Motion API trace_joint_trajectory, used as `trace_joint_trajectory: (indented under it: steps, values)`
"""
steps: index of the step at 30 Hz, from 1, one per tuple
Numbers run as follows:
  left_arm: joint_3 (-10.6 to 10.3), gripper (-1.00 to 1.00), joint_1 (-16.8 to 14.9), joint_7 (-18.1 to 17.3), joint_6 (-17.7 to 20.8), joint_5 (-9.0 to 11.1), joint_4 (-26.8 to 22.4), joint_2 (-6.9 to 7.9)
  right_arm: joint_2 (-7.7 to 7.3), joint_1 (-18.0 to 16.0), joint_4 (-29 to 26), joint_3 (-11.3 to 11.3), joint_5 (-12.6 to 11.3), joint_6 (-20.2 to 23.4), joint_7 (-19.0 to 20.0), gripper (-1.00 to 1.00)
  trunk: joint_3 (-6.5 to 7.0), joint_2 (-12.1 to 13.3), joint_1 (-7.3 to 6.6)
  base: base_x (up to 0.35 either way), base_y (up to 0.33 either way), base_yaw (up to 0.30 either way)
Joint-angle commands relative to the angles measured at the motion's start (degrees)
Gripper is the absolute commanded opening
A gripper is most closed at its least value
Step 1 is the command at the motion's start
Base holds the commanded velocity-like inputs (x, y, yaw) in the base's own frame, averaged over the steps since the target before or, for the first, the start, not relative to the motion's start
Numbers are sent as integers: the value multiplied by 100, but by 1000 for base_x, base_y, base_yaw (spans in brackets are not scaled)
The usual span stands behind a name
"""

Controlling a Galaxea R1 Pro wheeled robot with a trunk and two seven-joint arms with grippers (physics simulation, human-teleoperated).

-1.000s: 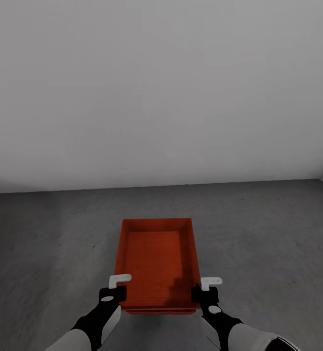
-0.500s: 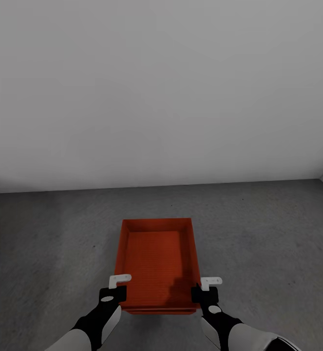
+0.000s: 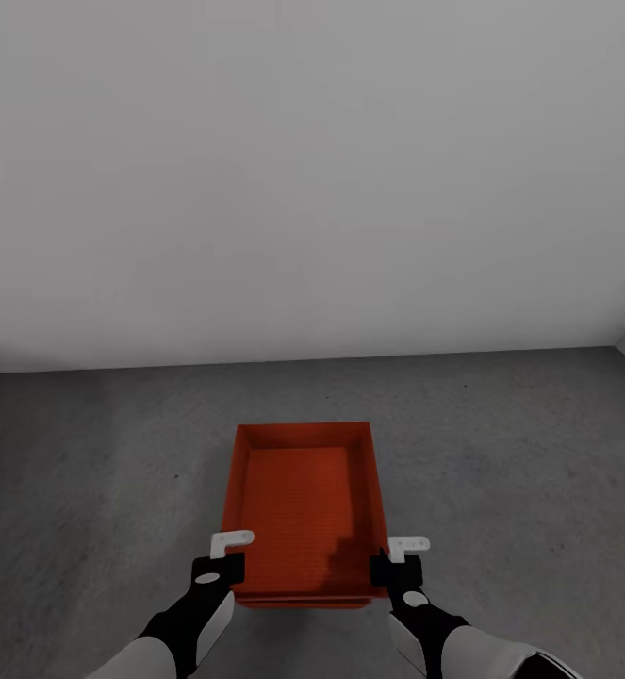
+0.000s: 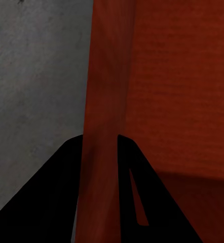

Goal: Move the two storage containers from the living room to the garage. In the garage, place one container on the floor and stack the other container on top of it (either order is fine).

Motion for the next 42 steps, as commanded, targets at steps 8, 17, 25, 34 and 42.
trace_joint_trajectory:
  steps: [8, 17, 25, 34, 42]
  values:
    - [-5, -100, -4, 61, -259, -40, -50, 18, -2, -1, 32, -275, -113, -22, -4, -100, -4, -2, 0, 0, -15, 0]
    - [-5, -100, -4, 61, -259, -40, -51, 18, -2, -1, 32, -275, -113, -29, -4, -100, -4, -2, 0, 0, 0, 0]
    - [-6, -100, -4, 61, -259, -40, -57, 13, -2, -1, 32, -275, -112, -29, -4, -100, -4, -2, 0, 0, 0, -110]
    - [-3, -100, -4, 61, -259, -40, -60, 18, -2, -1, 32, -275, -113, -28, -4, -100, -4, -2, 0, 0, 0, -32]
    - [-1, -100, -4, 61, -259, -37, -48, 13, -2, -1, 32, -275, -113, -28, -4, -100, -4, -2, 0, 17, 57, -1]
